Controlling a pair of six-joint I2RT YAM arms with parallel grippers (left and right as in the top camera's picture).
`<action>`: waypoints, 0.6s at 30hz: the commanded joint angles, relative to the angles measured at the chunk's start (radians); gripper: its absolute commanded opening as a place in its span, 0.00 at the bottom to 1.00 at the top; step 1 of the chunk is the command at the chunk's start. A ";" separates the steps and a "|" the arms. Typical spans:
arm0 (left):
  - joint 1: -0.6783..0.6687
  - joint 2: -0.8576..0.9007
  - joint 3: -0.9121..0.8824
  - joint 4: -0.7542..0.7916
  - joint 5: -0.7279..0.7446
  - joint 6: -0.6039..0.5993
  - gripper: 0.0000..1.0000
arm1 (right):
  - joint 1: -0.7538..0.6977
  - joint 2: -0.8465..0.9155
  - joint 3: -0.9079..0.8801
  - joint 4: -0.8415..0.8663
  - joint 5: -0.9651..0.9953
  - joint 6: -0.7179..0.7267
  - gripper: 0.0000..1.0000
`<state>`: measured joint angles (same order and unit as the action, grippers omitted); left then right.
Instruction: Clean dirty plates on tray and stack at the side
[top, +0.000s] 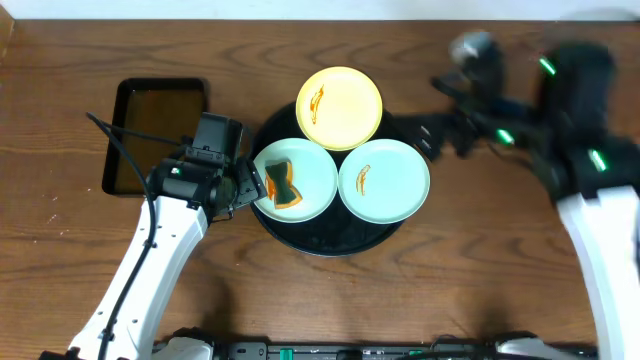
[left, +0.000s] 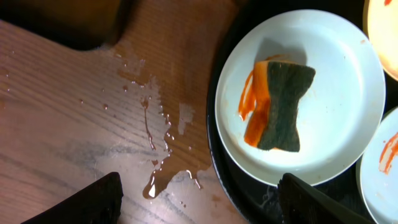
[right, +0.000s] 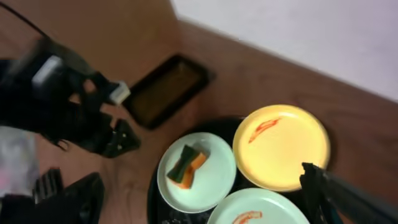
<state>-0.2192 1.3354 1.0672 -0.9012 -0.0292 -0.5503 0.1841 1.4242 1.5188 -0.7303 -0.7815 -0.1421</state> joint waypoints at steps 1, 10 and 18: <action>0.003 0.004 -0.003 -0.002 -0.005 -0.002 0.80 | 0.081 0.148 0.096 0.018 -0.023 -0.048 0.99; 0.003 0.004 -0.003 -0.002 -0.005 -0.002 0.80 | 0.200 0.430 0.097 0.192 -0.011 0.186 0.88; 0.003 0.004 -0.003 -0.002 -0.005 -0.002 0.81 | 0.317 0.512 0.172 -0.026 0.513 0.385 0.85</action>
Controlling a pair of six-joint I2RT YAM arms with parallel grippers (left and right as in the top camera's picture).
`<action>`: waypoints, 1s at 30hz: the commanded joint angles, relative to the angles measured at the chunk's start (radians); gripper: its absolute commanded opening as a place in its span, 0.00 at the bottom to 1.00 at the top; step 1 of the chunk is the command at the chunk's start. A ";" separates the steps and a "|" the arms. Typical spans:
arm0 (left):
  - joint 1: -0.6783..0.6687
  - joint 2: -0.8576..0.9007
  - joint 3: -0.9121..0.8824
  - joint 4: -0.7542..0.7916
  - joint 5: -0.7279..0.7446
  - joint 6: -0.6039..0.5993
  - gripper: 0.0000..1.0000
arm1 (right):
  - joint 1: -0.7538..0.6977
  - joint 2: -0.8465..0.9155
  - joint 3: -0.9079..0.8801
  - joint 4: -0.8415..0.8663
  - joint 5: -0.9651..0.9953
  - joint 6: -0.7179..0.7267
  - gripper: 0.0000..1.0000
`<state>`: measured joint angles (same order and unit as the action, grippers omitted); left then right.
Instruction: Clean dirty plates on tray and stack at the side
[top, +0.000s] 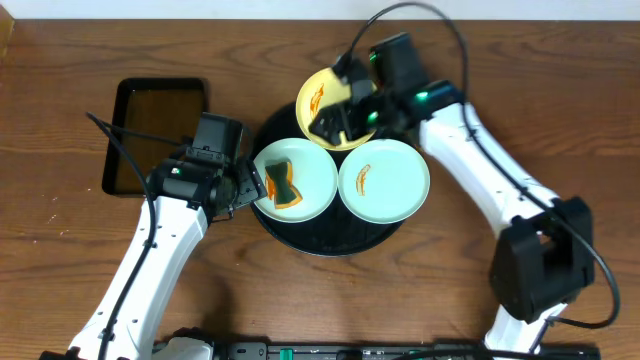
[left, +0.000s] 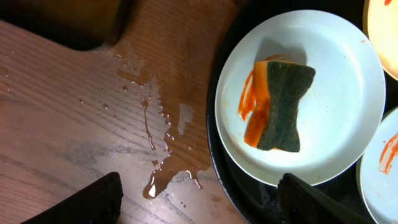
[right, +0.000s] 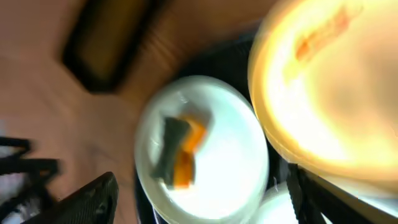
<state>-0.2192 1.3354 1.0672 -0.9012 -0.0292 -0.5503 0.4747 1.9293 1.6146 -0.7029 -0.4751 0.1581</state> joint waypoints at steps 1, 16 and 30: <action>0.003 0.004 -0.003 -0.002 -0.005 -0.002 0.80 | 0.030 0.022 0.117 -0.120 0.227 0.085 0.85; 0.003 0.004 -0.003 -0.002 -0.005 -0.002 0.81 | 0.106 0.140 0.228 -0.193 0.285 0.070 0.63; 0.003 0.004 -0.003 -0.002 -0.006 -0.002 0.80 | 0.129 0.143 0.026 -0.068 0.519 0.290 0.40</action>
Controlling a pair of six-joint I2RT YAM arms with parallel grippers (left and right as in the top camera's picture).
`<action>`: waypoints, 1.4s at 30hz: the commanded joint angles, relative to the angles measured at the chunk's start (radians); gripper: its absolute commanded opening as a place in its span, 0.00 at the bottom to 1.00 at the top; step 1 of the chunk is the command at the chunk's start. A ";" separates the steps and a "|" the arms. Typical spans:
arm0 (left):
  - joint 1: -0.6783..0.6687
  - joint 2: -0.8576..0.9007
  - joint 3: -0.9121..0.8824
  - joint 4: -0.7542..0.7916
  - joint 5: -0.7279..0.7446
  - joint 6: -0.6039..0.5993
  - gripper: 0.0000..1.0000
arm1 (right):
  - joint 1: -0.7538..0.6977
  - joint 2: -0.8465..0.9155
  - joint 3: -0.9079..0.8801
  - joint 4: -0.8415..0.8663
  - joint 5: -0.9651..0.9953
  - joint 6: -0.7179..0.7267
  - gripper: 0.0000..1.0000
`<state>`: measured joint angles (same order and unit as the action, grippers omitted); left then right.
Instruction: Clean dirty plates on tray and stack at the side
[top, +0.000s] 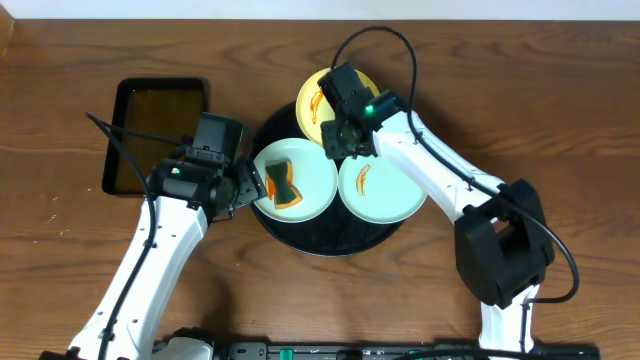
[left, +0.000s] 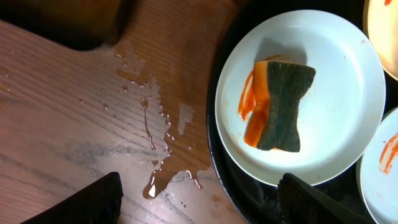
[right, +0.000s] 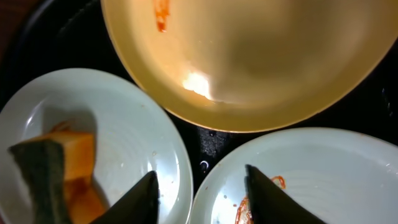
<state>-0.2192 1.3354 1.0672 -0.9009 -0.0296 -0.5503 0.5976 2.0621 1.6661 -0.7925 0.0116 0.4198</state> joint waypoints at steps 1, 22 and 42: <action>0.003 0.004 -0.003 -0.003 -0.005 -0.002 0.81 | 0.006 0.010 -0.030 0.029 0.031 0.029 0.37; 0.003 0.004 -0.003 -0.003 -0.005 -0.002 0.81 | 0.056 0.079 -0.045 0.069 -0.043 -0.061 0.29; 0.003 0.004 -0.003 -0.003 -0.005 -0.002 0.81 | 0.058 0.130 -0.045 0.052 0.003 -0.054 0.22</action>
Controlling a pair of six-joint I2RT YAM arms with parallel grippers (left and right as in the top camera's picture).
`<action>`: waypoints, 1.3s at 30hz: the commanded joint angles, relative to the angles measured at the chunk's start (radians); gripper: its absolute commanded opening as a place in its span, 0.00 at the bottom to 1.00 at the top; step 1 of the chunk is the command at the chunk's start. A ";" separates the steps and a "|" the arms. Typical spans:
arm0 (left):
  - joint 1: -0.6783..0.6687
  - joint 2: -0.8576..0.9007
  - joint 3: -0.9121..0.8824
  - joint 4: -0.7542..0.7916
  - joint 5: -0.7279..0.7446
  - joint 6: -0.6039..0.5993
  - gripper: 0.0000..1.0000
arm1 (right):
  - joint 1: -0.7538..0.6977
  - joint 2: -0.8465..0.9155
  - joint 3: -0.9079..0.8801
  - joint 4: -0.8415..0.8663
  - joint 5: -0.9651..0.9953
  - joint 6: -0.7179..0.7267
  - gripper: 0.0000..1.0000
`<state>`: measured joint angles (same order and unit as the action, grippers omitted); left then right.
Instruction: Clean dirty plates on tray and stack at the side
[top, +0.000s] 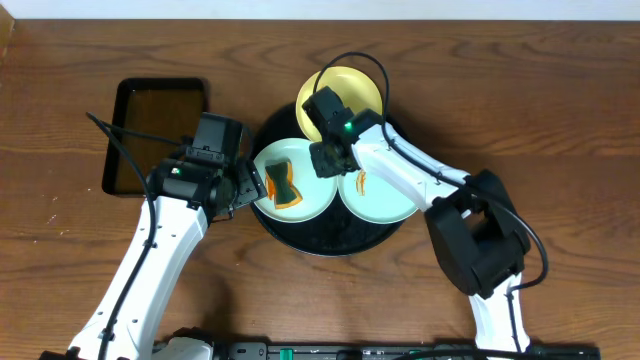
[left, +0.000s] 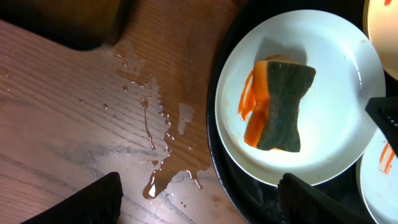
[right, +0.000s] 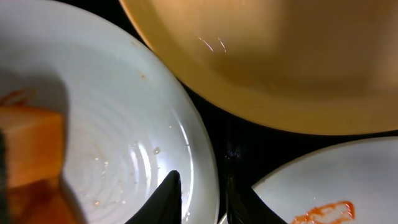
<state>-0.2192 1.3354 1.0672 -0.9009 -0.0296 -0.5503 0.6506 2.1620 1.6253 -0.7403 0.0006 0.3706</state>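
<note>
A round black tray (top: 330, 240) carries three plates. A yellow plate (top: 345, 95) with a red smear sits at the back. The pale left plate (top: 315, 190) holds an orange and green sponge (top: 283, 183) and red sauce (left: 247, 102). The pale right plate (top: 395, 190) bears a red smear. My right gripper (right: 203, 186) is low over the left plate's right rim (right: 208, 149). One finger (right: 165, 199) is inside the rim and the other is outside it, the jaws narrowed but open. My left gripper (left: 199, 205) stands wide open beside the tray's left edge, holding nothing.
A rectangular black basin (top: 157, 135) with brown liquid stands left of the tray. Spilled liquid (left: 155, 155) wets the wood between basin and tray. Bare table lies to the right and in front of the tray.
My right gripper has moved from above the gap between the plates down to the sponge plate's right rim, and its jaws have narrowed. The left arm, plates and sponge have not moved.
The right arm was first blurred at the far right, away from the tray. Then it was over the yellow plate, then low and open over the gap between the three plates, and now straddles the sponge plate's rim. The left gripper stayed open by the tray throughout.
</note>
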 joint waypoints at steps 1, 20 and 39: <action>0.003 0.004 -0.003 -0.003 -0.005 -0.002 0.81 | 0.005 0.030 -0.005 0.000 0.014 -0.005 0.22; 0.003 0.004 -0.003 -0.003 -0.005 -0.002 0.81 | 0.010 0.033 -0.005 0.009 0.019 -0.005 0.18; 0.003 0.004 -0.003 -0.003 -0.005 -0.001 0.81 | 0.010 0.055 -0.005 0.016 0.022 -0.005 0.05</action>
<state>-0.2192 1.3354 1.0672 -0.9009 -0.0296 -0.5503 0.6529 2.2021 1.6257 -0.7242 0.0135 0.3702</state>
